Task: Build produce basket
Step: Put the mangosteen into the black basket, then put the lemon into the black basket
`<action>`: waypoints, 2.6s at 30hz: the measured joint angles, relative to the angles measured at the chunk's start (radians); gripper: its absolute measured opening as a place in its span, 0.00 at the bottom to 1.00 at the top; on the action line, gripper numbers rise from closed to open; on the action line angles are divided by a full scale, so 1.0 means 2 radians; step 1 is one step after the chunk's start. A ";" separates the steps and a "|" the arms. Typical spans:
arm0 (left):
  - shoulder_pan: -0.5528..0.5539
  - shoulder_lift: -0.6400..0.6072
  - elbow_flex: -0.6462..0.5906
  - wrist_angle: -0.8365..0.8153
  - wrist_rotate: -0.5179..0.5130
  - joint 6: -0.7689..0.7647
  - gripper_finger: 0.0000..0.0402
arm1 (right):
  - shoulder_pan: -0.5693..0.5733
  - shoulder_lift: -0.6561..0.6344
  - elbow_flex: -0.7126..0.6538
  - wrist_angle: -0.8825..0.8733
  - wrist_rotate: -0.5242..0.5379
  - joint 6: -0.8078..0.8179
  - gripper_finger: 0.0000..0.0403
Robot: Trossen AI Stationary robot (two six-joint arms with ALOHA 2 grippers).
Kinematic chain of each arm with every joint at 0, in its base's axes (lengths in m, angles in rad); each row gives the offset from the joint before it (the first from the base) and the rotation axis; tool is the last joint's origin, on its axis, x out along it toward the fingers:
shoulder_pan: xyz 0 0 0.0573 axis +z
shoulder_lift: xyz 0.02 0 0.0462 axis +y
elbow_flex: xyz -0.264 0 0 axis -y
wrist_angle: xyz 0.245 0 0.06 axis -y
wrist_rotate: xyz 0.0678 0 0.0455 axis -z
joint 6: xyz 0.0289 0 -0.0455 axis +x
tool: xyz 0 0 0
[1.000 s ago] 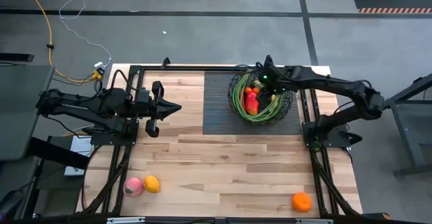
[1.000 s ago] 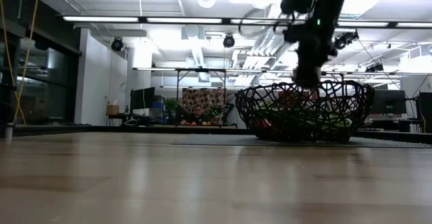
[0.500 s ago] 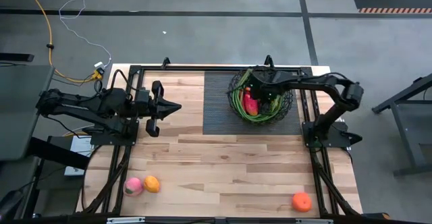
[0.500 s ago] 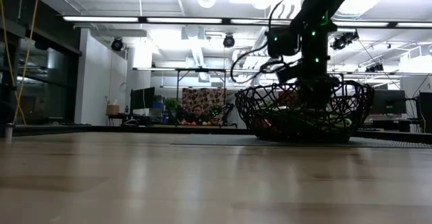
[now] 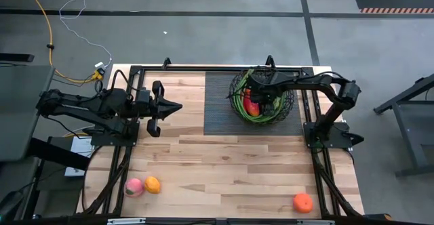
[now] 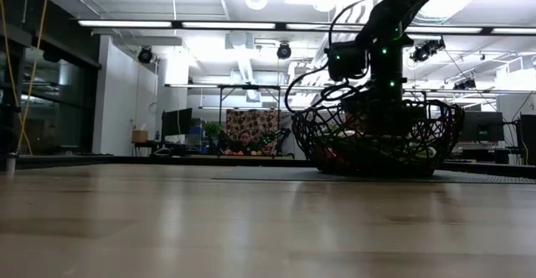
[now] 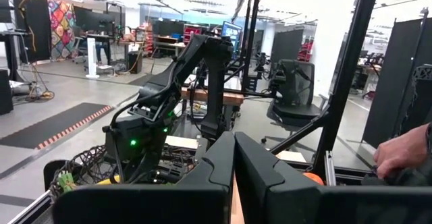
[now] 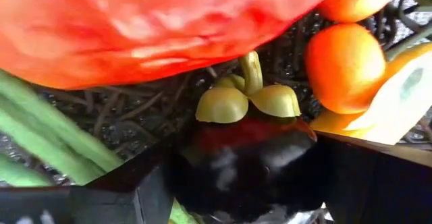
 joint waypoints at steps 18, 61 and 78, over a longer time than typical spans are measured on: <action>0.000 0.000 0.000 0.000 -0.008 0.000 0.00 | 0.000 0.000 0.000 0.008 -0.030 -0.014 0.74; 0.000 0.000 0.000 0.000 0.005 -0.004 0.00 | 0.151 -0.416 -0.247 0.610 -0.147 0.480 0.97; 0.000 0.000 0.000 0.000 0.025 -0.004 0.00 | 0.178 -0.412 -0.196 0.550 -0.138 0.300 0.87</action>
